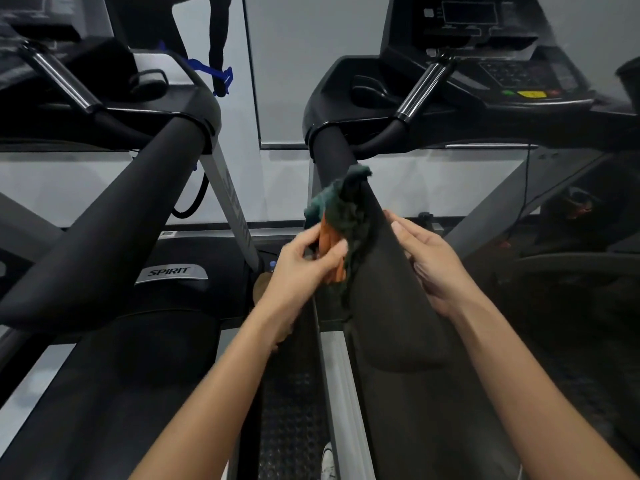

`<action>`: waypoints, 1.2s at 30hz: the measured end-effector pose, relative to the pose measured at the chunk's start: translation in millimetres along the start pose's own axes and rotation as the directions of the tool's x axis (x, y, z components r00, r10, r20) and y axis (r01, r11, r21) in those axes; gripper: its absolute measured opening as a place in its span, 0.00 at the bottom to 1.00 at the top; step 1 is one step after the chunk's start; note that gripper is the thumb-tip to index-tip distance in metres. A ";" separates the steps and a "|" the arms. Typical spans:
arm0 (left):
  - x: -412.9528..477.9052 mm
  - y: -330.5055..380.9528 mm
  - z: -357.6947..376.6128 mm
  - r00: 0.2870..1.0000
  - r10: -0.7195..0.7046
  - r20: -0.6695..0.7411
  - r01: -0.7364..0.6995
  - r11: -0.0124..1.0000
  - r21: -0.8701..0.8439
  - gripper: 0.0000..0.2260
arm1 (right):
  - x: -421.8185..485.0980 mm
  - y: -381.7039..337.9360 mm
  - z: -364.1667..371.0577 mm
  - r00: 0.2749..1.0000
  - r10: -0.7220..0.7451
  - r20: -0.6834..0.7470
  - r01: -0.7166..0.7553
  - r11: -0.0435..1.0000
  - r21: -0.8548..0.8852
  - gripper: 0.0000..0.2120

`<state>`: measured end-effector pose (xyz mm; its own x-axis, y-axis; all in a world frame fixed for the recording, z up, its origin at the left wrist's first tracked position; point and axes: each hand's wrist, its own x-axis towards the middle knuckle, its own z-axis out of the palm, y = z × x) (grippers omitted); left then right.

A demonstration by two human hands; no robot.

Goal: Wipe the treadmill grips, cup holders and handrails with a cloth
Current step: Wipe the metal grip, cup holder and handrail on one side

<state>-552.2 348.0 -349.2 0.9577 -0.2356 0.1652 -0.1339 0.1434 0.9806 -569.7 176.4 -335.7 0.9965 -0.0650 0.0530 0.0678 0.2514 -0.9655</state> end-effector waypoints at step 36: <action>-58.4 8.2 9.5 0.994 0.108 0.035 -0.111 0.990 0.089 0.07 | -28.4 -2.5 -0.5 0.998 -0.033 -0.050 0.029 0.996 -0.080 0.19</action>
<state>-611.7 353.8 -349.8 0.9281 -0.2523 0.2737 -0.2613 0.0821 0.9618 -598.2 177.1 -334.9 0.9900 -0.1218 0.0716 0.0920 0.1713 -0.9809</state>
